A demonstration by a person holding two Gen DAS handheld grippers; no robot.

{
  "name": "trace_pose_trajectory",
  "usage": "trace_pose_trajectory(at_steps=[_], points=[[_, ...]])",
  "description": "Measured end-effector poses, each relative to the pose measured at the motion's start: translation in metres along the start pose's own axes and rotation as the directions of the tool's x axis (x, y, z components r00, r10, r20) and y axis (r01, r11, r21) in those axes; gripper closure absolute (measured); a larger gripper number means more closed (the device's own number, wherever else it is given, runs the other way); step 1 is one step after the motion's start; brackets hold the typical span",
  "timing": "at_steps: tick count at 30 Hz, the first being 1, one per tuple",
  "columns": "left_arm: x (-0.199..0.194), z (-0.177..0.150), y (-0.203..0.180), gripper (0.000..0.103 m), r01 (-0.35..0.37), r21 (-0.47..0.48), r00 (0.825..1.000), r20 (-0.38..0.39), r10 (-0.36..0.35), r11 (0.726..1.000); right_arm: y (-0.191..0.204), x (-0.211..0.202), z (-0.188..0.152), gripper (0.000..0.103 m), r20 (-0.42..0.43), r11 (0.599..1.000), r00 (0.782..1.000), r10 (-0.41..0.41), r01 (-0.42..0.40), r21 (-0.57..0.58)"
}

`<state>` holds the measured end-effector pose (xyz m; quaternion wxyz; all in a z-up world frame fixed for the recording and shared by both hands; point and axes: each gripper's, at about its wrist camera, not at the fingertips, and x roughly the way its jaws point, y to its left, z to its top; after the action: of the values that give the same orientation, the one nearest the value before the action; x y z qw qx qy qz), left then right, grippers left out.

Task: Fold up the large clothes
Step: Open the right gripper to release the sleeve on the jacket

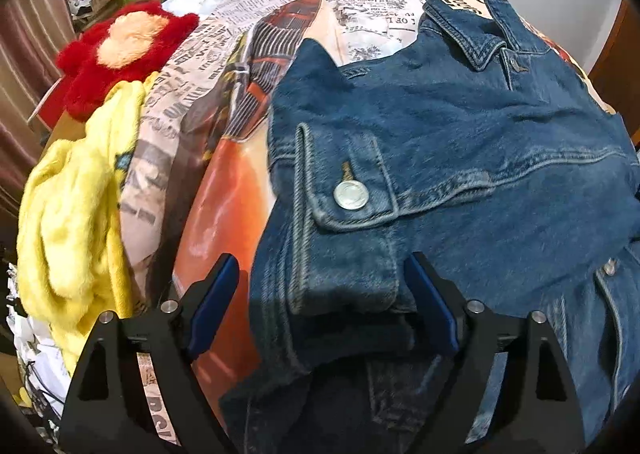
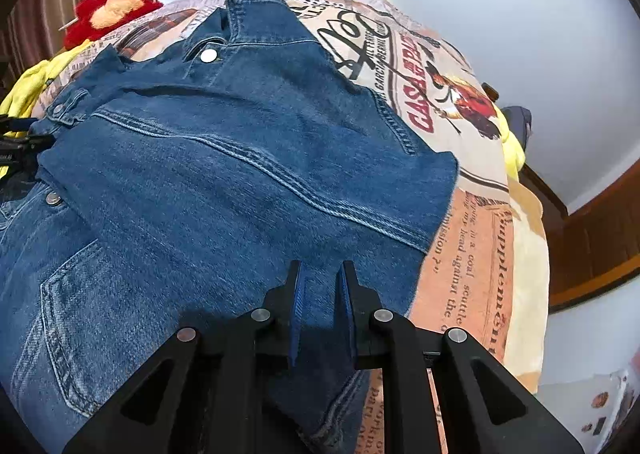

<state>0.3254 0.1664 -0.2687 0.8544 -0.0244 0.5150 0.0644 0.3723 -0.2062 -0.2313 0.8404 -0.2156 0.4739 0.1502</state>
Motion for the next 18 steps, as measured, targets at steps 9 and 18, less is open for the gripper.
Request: trace_pose_trajectory(at_steps=[9, 18], points=[[-0.009, -0.012, 0.005, 0.015, -0.004, -0.011, 1.000, 0.001, 0.004, 1.000, -0.031, 0.003, -0.024, 0.090, -0.061, 0.990, 0.996, -0.064, 0.071, 0.125], [-0.029, -0.022, 0.013, 0.015, -0.062, 0.002, 0.998, -0.008, 0.062, 0.998, -0.080, 0.011, -0.057, 0.029, -0.153, 0.938, 0.987, -0.039, 0.089, 0.334]])
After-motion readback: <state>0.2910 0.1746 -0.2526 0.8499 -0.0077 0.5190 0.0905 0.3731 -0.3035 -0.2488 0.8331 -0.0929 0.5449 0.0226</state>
